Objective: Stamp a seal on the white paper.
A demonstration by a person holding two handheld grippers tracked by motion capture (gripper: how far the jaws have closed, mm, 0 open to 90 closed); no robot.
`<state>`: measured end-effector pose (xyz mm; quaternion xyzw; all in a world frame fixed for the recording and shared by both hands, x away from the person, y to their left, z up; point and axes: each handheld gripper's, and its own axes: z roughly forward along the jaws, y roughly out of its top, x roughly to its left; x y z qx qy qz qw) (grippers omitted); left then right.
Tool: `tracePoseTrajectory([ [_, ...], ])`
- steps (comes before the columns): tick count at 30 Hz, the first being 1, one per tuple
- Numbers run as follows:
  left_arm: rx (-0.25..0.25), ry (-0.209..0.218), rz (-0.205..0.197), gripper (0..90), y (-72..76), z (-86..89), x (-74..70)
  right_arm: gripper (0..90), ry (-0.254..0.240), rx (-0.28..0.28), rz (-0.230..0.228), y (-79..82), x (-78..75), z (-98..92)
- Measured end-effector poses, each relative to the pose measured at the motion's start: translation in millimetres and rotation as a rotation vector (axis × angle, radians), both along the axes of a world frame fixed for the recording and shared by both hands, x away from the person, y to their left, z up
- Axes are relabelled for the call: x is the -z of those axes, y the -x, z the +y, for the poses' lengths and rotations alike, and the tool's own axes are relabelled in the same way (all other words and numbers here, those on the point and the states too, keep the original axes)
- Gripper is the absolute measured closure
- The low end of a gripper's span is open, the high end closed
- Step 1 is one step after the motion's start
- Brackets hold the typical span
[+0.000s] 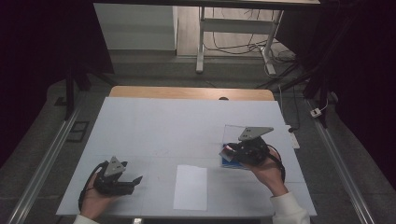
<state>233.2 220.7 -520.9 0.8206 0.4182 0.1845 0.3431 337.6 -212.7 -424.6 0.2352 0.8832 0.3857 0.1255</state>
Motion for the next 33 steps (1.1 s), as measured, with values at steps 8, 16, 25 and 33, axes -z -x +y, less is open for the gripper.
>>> tracePoseTrajectory([
  [8,0.002,-0.002,-0.003,21.1,0.9,-1.5,-0.8,70.2,0.007,-0.046,0.002,7.4,-1.0,13.3],
  [16,0.007,-0.002,-0.001,21.1,0.7,-2.5,-0.9,70.2,-0.015,-0.077,0.021,11.3,-1.2,20.1],
  [25,0.010,0.002,-0.003,21.5,0.8,-3.5,-1.9,70.2,-0.045,-0.122,0.034,19.4,-2.2,34.7],
  [33,0.009,0.008,-0.004,21.7,0.9,-3.3,-2.6,70.2,-0.020,-0.174,0.034,30.2,-0.4,54.1],
])
